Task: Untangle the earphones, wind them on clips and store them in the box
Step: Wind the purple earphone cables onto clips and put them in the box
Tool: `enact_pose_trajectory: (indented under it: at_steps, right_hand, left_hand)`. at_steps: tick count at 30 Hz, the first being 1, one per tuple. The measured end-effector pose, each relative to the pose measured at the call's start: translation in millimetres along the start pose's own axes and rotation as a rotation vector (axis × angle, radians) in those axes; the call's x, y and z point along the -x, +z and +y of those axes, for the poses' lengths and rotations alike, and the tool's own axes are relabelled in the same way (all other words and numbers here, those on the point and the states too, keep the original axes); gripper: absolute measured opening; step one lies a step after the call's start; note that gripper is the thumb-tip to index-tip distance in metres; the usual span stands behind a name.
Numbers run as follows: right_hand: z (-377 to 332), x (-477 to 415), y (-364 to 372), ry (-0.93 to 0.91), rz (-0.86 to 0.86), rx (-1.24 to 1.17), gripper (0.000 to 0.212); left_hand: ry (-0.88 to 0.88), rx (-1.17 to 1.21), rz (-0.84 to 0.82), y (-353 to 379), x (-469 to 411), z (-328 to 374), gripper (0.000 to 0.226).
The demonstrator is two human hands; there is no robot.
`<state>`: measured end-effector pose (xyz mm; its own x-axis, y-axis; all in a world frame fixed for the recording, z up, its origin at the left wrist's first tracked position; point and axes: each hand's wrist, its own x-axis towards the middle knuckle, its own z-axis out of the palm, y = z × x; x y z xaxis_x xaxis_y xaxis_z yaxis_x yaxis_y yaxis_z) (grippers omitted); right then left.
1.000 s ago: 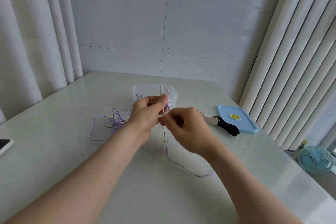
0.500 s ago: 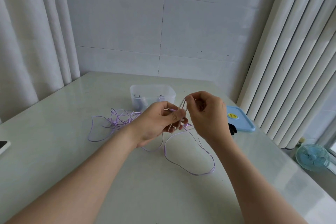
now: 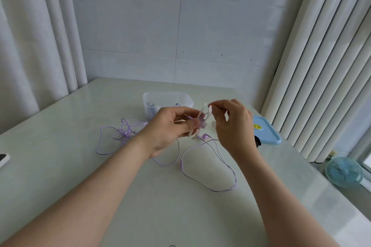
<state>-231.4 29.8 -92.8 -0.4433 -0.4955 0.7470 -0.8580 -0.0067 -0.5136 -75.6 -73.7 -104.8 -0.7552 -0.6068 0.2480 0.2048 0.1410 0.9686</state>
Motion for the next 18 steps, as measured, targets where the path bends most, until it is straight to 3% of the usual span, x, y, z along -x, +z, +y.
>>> enact_pose_trajectory:
  at_steps: [5,10,18]
  right_hand:
    - [2.4,1.8,0.9,0.071,-0.164,0.006,0.014]
    - [-4.1,7.7,4.1,0.128,-0.438,-0.04,0.032]
    - [-28.7,14.9,-8.9,0.133,-0.637,-0.327,0.017]
  left_hand:
    - [-0.004,0.144,0.065,4.0,2.0,3.0,0.032]
    - [-0.008,0.183,0.216,-2.1,-1.8,2.2,0.025]
    - [-0.022,0.186,0.409,-8.7,-5.6,-0.9,0.016]
